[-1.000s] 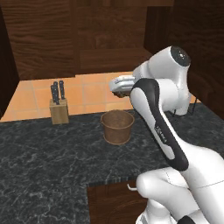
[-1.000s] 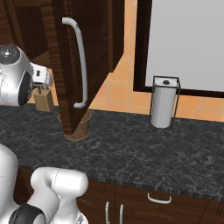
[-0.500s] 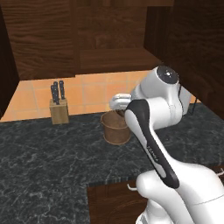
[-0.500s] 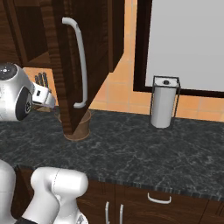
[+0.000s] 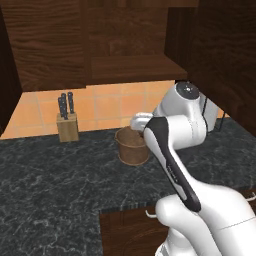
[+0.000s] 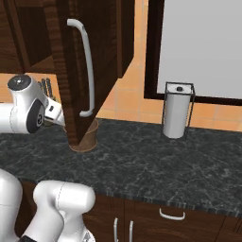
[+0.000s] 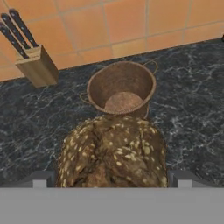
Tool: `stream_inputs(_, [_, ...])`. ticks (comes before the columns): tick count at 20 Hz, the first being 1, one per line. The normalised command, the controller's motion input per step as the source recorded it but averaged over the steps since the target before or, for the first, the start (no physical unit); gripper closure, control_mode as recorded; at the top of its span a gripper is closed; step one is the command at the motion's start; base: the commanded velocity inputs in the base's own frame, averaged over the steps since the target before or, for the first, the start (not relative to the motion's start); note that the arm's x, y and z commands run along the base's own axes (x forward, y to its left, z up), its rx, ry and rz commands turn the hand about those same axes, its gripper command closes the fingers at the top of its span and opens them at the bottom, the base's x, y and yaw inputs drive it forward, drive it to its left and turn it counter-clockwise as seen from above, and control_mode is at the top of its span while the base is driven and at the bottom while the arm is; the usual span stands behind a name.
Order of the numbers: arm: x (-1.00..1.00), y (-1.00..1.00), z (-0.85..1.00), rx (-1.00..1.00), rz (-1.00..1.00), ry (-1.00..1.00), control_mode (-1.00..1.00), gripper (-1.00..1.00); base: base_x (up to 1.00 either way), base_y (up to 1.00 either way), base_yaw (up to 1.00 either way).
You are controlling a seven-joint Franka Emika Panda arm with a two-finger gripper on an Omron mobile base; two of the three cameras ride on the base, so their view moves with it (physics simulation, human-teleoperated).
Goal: Open the cabinet, pick up the bread from the cabinet and place it in the basket. Then move the basket to the dining counter.
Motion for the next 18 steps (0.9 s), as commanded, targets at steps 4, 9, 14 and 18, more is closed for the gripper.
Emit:
stream_inputs(4, [0.32,-0.01,-0.08,0.0,-0.12,0.04,-1.0,1.0,0.0,0.0,0.0])
stream_inputs(9, [0.32,0.0,-0.22,0.0,-0.1,0.07,-1.0,1.0,0.0,0.0,0.0])
stream_inputs(14, [0.6,0.0,-0.39,0.0,-0.08,0.03,-1.0,1.0,0.0,0.0,0.0])
stream_inputs(18, [0.37,-0.01,-0.43,0.0,-0.03,0.01,-1.0,1.0,0.0,0.0,0.0])
